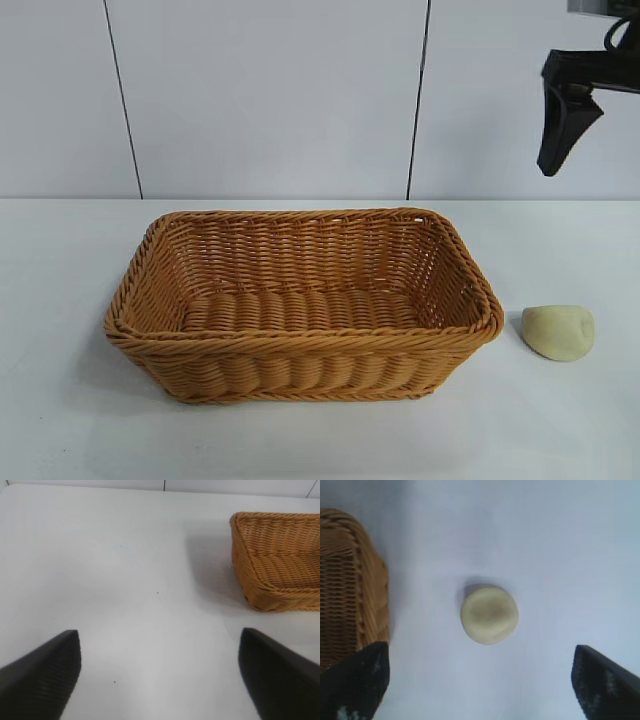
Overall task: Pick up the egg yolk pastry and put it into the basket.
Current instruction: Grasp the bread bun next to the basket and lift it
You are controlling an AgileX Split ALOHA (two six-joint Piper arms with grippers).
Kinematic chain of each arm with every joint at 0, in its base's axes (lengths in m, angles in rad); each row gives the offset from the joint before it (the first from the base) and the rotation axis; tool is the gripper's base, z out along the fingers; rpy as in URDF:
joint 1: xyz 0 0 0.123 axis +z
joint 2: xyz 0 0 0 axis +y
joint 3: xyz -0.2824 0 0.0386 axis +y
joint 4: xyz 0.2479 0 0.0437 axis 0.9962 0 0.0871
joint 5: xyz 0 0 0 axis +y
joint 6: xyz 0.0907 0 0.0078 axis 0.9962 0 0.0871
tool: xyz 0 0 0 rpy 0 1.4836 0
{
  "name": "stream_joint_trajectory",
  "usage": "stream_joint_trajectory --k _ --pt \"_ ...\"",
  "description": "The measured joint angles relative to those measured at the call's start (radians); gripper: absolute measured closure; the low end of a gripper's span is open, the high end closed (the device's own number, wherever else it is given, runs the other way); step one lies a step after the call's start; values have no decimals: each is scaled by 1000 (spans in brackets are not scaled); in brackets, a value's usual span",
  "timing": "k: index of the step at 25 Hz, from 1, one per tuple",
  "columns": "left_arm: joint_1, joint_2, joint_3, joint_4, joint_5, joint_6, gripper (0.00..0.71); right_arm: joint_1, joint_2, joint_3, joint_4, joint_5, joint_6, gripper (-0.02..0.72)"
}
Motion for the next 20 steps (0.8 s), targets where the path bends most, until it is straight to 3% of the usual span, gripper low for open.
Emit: stream_joint_trajectory --k 13,17,20 --pt "0 0 0 0 0 0 48 23 315 0 35 -3 -18 45" --pt "0 0 0 0 0 0 48 23 351 0 28 -7 -18 108" --pt "0 0 0 0 -1 0 48 23 352 -1 26 -10 -18 211"
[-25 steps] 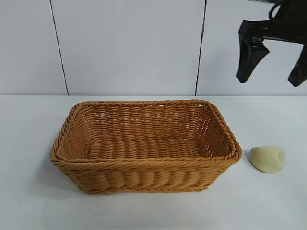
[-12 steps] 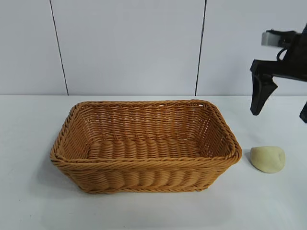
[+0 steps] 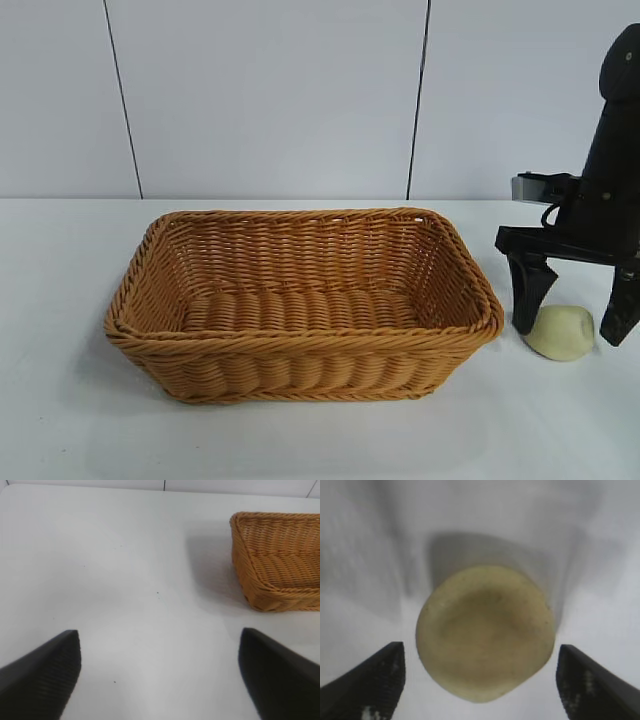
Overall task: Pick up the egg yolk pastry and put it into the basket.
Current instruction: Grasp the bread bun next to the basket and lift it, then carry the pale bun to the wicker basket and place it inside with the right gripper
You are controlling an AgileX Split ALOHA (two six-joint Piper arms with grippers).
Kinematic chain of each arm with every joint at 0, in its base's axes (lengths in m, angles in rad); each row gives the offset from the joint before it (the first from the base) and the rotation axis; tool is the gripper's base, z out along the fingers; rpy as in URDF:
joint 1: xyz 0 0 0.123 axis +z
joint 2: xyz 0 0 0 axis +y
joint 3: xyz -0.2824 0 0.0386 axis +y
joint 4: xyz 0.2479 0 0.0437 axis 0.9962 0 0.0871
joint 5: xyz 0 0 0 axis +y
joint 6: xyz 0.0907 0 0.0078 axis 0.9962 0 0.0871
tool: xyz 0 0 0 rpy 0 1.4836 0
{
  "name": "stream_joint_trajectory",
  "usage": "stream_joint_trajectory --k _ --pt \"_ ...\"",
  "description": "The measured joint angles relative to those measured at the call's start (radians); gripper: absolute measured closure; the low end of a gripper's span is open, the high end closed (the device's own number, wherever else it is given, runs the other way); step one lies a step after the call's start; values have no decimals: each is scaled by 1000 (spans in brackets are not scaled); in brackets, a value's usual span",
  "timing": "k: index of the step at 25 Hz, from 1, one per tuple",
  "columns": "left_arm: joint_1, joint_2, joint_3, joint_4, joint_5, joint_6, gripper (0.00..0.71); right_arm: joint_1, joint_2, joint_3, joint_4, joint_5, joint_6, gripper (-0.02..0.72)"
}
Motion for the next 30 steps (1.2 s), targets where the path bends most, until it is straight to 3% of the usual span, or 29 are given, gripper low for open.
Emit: stream_joint_trajectory --k 4,7,20,26,30 --pt "0 0 0 0 0 0 48 0 1 0 0 4 0 426" --pt "0 0 0 0 0 0 48 0 1 -3 0 7 0 502" --pt "0 0 0 0 0 0 48 0 -214 -7 -11 38 0 524" --pt "0 0 0 0 0 0 48 0 -275 -146 -12 144 -12 524" --pt "0 0 0 0 0 0 48 0 -276 -229 -13 172 -15 524"
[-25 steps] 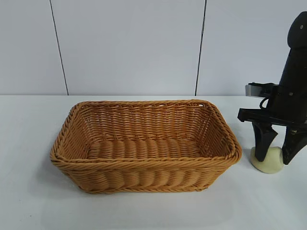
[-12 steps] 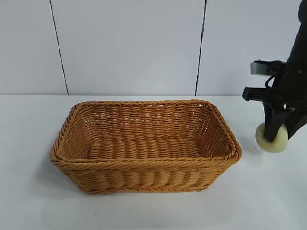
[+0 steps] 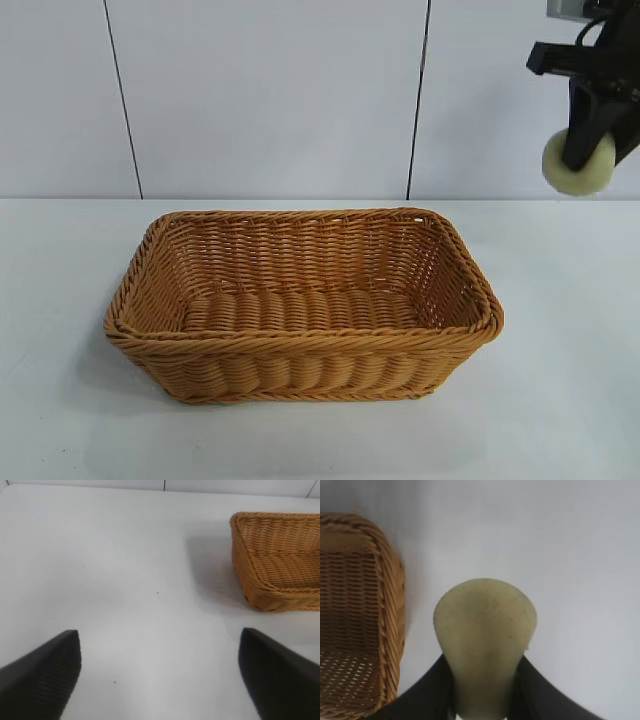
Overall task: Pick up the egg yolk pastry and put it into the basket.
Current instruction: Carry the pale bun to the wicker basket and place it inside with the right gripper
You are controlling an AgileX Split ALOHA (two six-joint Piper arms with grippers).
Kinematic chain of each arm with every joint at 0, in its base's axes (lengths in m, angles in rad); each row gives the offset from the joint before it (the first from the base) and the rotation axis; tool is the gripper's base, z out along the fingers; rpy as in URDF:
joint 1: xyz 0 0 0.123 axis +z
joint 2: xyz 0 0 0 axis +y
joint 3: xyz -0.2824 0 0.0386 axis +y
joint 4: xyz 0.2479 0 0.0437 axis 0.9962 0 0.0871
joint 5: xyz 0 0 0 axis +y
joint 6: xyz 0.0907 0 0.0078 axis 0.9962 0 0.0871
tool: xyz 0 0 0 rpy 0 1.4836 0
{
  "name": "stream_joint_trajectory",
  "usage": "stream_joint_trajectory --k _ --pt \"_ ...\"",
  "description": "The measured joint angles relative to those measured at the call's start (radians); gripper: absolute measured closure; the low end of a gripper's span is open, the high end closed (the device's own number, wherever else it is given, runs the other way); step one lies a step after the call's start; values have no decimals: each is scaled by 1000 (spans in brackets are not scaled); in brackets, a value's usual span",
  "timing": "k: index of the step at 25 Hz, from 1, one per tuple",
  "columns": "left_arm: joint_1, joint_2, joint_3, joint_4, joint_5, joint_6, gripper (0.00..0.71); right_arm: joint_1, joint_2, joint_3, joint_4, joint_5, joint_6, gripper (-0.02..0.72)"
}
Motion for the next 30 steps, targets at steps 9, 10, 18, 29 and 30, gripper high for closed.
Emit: stream_joint_trajectory --k 9,10,18,29,30 --pt "0 0 0 0 0 0 48 170 0 -11 -23 9 7 524" --pt "0 0 0 0 0 0 48 211 0 -11 -23 6 8 524" --pt "0 0 0 0 0 2 48 502 39 -12 -20 -80 61 524" --pt "0 0 0 0 0 2 48 576 291 -13 -32 -195 123 524" --pt "0 0 0 0 0 2 48 576 307 -13 -33 -195 124 524"
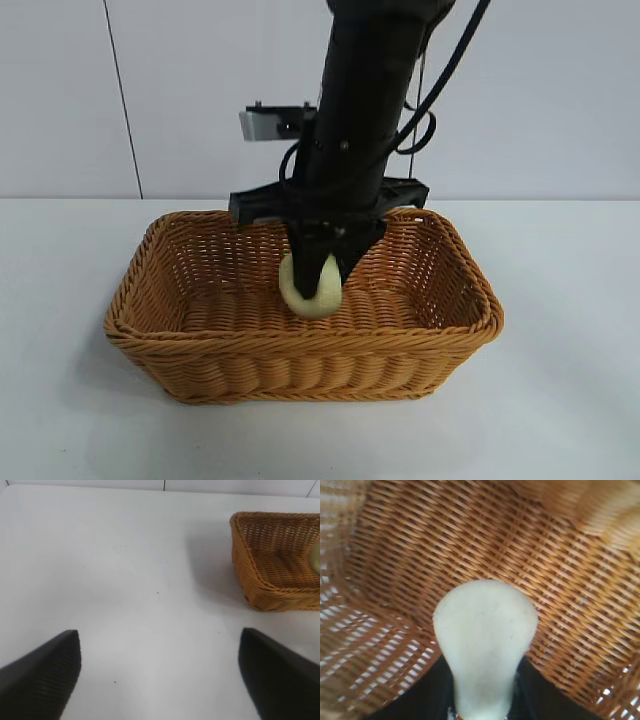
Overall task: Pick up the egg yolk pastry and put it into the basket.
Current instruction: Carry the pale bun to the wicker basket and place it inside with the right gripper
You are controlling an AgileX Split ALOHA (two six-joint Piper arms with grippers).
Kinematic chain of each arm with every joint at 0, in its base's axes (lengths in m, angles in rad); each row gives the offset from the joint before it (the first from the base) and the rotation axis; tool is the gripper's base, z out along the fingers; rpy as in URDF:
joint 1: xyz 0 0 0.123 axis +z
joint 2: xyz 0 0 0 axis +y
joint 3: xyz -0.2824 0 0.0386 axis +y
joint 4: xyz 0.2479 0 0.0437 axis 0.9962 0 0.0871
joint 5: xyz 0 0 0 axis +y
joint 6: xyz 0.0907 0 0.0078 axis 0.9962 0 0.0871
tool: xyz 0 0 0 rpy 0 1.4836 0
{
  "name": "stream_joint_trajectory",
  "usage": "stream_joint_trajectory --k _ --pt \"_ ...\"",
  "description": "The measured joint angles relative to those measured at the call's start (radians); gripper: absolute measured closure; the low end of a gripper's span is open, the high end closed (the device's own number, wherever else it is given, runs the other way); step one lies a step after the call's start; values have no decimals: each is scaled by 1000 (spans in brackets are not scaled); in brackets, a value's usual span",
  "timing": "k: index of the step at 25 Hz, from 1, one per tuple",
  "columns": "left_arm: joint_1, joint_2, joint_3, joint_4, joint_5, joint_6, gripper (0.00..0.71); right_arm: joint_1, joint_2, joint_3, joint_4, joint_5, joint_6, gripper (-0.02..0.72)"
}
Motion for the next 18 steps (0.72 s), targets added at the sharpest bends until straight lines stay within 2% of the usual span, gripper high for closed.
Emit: stream_joint_trajectory --k 14,16,18 --pt "0 0 0 0 0 0 48 0 20 -3 -18 -25 22 514" --pt "0 0 0 0 0 0 48 0 20 -3 -18 -23 23 466" --pt "0 0 0 0 0 0 48 0 19 -3 -18 -23 23 347"
